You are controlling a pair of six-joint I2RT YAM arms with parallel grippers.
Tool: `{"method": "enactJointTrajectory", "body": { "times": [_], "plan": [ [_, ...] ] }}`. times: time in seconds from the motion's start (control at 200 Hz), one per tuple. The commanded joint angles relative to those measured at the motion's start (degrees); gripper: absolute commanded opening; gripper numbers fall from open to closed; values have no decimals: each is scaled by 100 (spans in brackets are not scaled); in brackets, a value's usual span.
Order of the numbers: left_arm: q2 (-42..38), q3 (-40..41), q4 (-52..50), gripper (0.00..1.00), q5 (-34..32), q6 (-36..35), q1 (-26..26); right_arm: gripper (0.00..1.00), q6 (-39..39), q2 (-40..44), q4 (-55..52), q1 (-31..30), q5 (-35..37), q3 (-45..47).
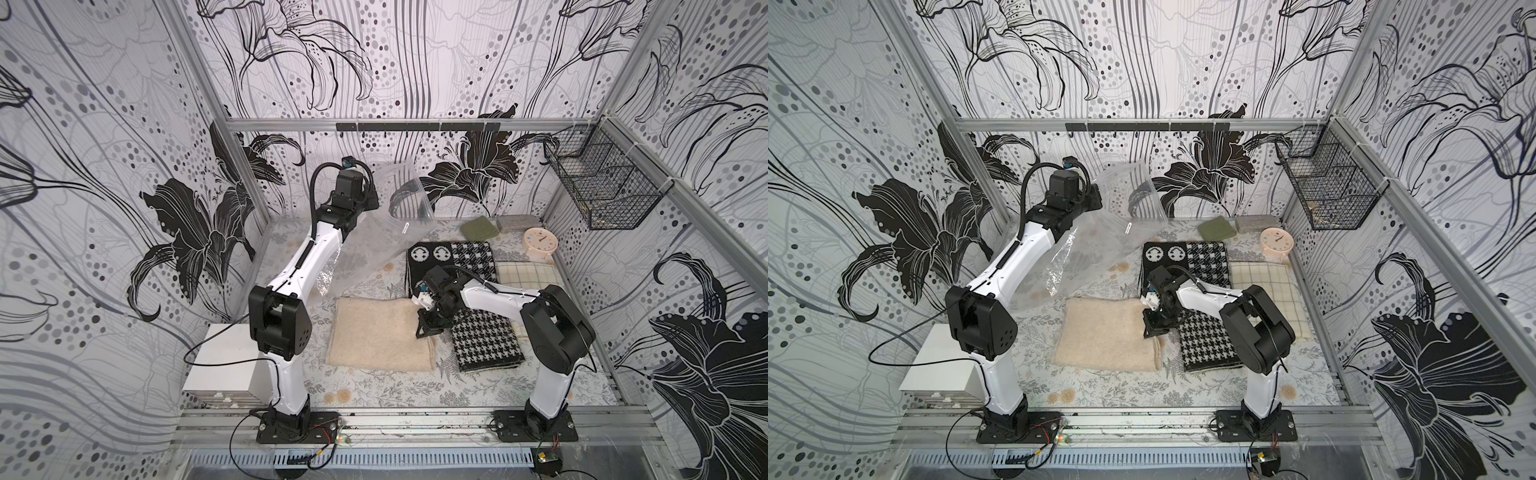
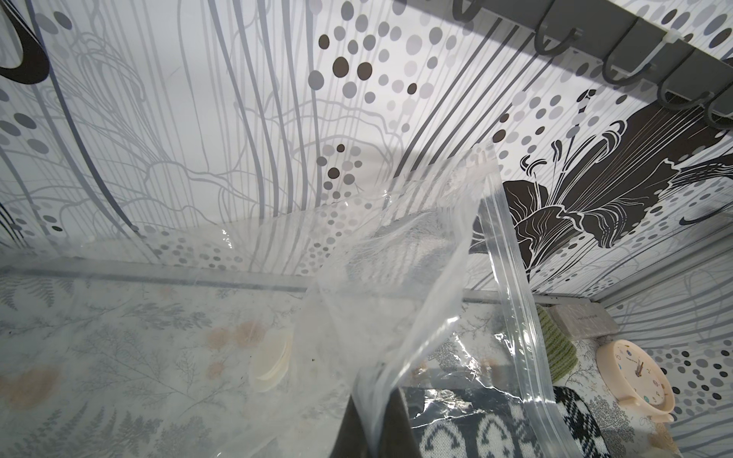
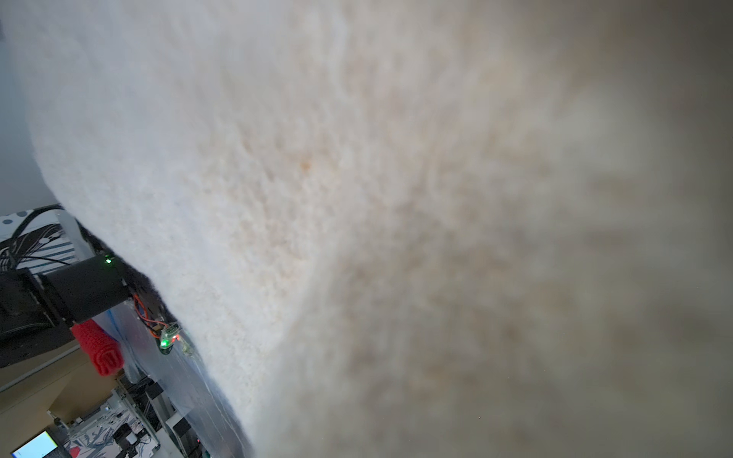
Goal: Take the scarf out of the vacuum bag
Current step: Place the scarf at the center of the board.
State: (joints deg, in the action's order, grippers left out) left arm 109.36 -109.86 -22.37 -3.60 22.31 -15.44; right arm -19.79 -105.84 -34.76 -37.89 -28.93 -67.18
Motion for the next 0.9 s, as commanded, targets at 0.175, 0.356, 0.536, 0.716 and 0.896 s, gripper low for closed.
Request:
{"method": "enactJointTrajectory", "body": {
  "times": [0.175,0.356,0.536,0.716,0.896],
  "plan": [
    [40,-156,152,0,-36,-75,-37,41,157,356,-438,-12,373,-155],
    [7,-156,134,0,-54,-108,-29,57,166,823,-602,43,285,-260],
    [-20,-141,129,0,-45,-121,-31,60,374,1600,-958,184,700,-680],
    [-42,-123,168,0,-45,-112,-35,58,371,1439,-456,185,124,-908],
    [-73,-157,144,0,-93,-144,-34,56,173,556,422,-53,-373,-988]
  ]
}}
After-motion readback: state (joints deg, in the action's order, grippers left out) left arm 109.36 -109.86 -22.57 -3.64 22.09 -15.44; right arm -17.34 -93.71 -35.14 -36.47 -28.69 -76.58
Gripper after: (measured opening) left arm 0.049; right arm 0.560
